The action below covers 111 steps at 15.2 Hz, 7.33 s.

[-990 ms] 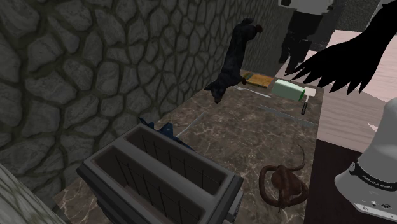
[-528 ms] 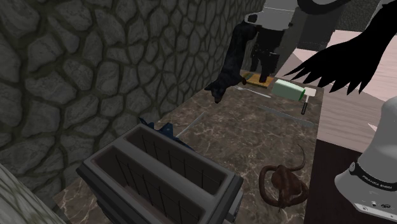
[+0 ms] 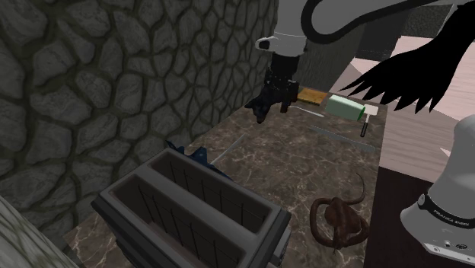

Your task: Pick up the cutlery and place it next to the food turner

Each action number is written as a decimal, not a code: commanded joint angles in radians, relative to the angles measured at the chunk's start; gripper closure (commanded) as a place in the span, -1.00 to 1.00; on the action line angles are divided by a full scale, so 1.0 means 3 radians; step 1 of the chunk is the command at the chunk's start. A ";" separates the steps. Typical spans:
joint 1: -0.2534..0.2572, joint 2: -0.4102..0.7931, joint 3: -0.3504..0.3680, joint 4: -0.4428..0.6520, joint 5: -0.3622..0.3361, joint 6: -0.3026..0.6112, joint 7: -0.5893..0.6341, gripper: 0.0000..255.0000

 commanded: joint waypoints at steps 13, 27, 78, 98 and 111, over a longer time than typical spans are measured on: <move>0.0206 0.1620 0.0306 0.1442 0.0028 0.0058 -0.1181 -1.00; 0.0268 0.2046 0.0385 0.1607 -0.0017 0.0296 -0.1369 -1.00; -0.0124 -0.0349 0.0098 -0.0705 -0.0001 0.0181 -0.2037 1.00; -0.0853 -0.2286 -0.0625 -0.2207 -0.0644 -0.0263 -0.3004 1.00; -0.0875 -0.2050 -0.0744 -0.2659 -0.0726 0.0423 -0.3027 1.00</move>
